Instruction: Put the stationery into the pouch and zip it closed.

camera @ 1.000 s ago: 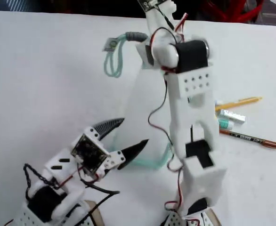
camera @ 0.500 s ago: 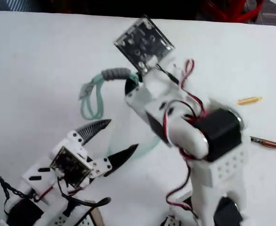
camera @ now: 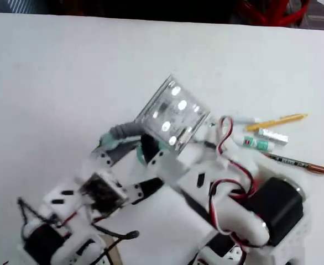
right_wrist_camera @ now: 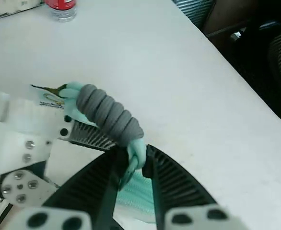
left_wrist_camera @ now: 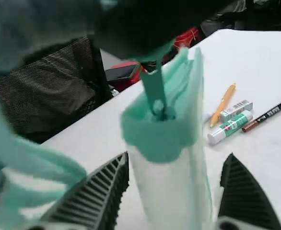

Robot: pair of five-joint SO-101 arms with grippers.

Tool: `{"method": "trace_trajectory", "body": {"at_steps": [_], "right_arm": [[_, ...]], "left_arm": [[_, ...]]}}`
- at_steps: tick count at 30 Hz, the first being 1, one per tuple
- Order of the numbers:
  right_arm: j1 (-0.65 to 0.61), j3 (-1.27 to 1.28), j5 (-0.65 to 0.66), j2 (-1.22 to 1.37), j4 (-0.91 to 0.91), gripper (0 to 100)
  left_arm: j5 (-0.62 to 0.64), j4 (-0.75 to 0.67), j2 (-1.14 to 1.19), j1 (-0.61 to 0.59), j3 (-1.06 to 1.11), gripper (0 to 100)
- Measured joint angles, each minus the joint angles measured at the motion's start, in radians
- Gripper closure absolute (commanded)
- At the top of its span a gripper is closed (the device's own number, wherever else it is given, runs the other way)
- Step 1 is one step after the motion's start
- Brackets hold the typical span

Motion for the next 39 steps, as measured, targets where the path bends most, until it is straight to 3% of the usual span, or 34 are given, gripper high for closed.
{"method": "trace_trajectory", "body": {"at_steps": [4,11,19,27,39], "right_arm": [[-0.006,0.003,0.000,-0.003,0.000,98.1],[0.034,0.008,-0.002,-0.003,-0.003,98.1],[0.213,0.143,-0.098,-0.003,-0.127,98.1],[0.272,0.365,-0.109,-0.008,-0.347,98.1],[0.540,0.387,-0.110,-0.002,-0.442,98.1]], "left_arm": [[0.008,-0.035,0.011,0.037,0.023,76],[0.028,-0.089,-0.003,0.066,0.023,98],[0.028,-0.118,0.005,0.063,0.071,98],[0.028,-0.121,-0.011,0.061,0.100,98],[0.028,-0.124,-0.011,0.061,0.101,98]]}}
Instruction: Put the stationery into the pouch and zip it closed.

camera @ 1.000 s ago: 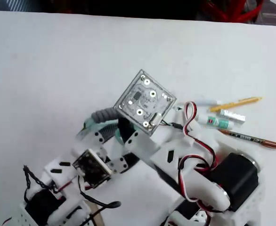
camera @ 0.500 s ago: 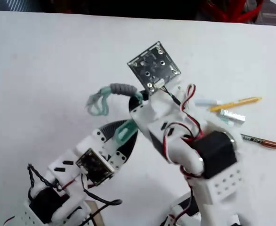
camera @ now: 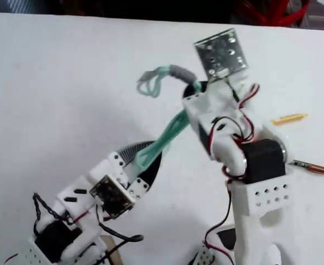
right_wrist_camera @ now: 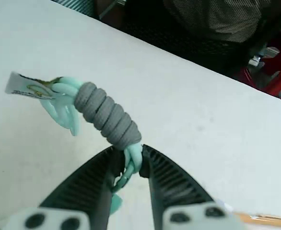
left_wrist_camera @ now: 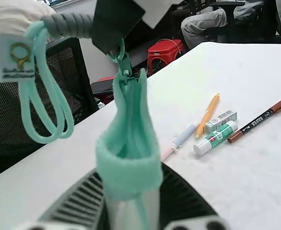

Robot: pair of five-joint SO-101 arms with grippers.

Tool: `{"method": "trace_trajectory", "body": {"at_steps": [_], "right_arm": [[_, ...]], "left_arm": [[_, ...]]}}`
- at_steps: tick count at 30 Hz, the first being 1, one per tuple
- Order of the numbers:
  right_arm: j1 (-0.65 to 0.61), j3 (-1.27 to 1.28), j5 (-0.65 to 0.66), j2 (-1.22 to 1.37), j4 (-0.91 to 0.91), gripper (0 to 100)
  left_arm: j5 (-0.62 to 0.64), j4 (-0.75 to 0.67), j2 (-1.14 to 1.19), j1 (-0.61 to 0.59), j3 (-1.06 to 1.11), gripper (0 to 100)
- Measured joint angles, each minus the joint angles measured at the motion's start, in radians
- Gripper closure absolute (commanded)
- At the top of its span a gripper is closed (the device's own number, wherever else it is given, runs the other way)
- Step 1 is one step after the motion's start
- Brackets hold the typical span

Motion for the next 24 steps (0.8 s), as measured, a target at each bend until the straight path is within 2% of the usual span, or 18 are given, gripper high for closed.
{"method": "trace_trajectory", "body": {"at_steps": [6,9,12,14,19,24], "right_arm": [[0.003,0.000,0.000,0.000,0.000,97.4],[-0.011,-0.002,0.000,0.002,0.035,84.4],[-0.017,-0.012,-0.002,0.002,0.114,73.0],[-0.012,-0.035,-0.011,0.002,0.160,72.6],[0.060,-0.206,-0.044,0.002,0.265,72.6],[0.232,-0.402,-0.046,0.026,0.331,72.6]], "left_arm": [[-0.003,-0.041,0.000,0.000,0.021,98],[0.015,-0.135,0.023,-0.035,0.040,98],[0.121,-0.221,0.025,-0.083,0.064,97],[0.164,-0.226,0.028,-0.087,0.066,97],[0.173,-0.245,0.121,-0.092,0.043,98],[0.203,-0.336,0.295,-0.118,0.002,98]]}}
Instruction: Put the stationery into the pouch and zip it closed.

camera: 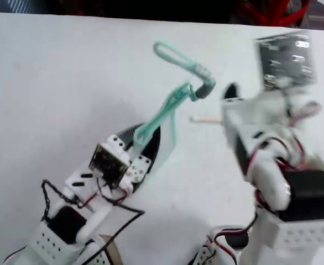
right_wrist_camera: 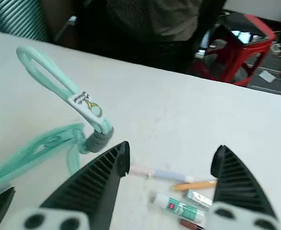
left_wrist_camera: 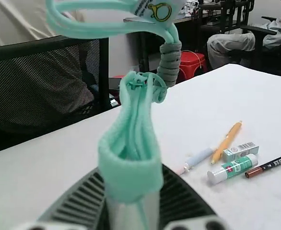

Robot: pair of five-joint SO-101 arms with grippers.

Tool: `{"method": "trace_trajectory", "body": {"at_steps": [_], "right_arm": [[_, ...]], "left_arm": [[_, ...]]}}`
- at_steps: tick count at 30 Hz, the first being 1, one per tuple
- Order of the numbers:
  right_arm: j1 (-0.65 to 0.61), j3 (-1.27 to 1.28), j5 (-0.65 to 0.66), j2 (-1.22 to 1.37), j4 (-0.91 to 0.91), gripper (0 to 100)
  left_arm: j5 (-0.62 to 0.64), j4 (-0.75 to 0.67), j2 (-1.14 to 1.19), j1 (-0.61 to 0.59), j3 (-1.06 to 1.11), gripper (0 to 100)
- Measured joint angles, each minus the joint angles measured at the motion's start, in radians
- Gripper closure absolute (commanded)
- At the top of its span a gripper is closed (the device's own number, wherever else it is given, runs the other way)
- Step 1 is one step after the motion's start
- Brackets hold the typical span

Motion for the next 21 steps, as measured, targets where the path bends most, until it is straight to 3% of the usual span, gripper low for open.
{"method": "trace_trajectory", "body": {"at_steps": [5,12,17,21], "right_arm": [[0.173,-0.021,0.032,0.224,0.011,73.3],[0.356,-0.020,0.190,0.542,0.011,83.8],[0.385,-0.020,0.434,0.580,0.078,83.9],[0.400,0.072,0.787,0.580,0.098,83.9]], "left_arm": [[0.057,-0.066,0.094,-0.075,-0.014,98],[0.060,-0.078,0.098,-0.094,0.009,98],[0.060,-0.078,0.098,-0.094,0.012,97],[0.060,-0.078,0.098,-0.094,0.012,97]]}}
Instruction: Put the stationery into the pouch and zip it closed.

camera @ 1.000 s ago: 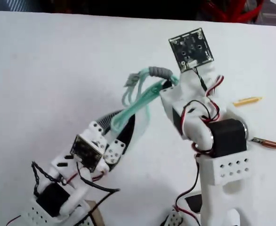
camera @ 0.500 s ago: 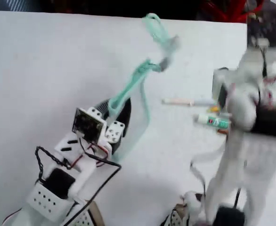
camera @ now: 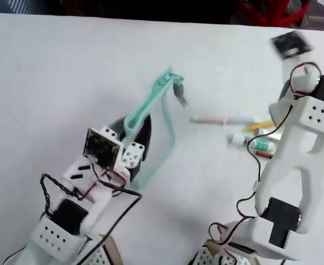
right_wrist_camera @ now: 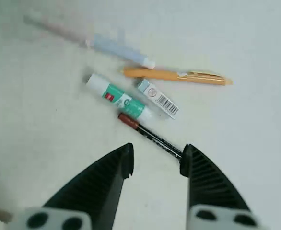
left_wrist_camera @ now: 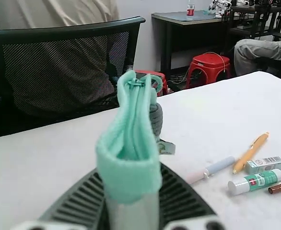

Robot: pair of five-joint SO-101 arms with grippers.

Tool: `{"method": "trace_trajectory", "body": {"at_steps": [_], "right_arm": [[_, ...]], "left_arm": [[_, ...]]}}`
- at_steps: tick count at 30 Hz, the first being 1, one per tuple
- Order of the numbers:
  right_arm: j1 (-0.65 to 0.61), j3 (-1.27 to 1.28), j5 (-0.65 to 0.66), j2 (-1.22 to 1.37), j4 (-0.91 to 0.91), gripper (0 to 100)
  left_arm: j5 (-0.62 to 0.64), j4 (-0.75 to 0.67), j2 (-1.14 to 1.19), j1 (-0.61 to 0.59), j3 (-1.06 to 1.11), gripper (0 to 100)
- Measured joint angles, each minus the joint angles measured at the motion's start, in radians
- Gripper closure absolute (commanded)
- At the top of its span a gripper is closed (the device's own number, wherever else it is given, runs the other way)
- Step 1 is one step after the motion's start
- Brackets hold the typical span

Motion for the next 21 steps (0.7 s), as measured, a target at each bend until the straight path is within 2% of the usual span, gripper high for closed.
{"method": "trace_trajectory", "body": {"at_steps": [5,9,12,15,21], "right_arm": [[0.107,0.258,0.428,0.005,-0.123,84.0],[0.247,0.445,0.601,0.009,-0.374,84.1],[0.290,0.583,0.744,0.009,-0.509,84.3],[0.295,0.671,0.813,0.012,-0.609,84.3],[0.290,0.784,0.832,0.046,-0.798,84.4]], "left_arm": [[0.000,0.012,0.000,0.000,0.000,97],[0.000,0.023,-0.002,-0.002,0.000,97],[0.000,0.023,-0.002,-0.002,0.000,97],[0.000,0.023,-0.002,-0.003,0.000,97],[0.000,0.063,-0.002,-0.003,-0.002,97]]}}
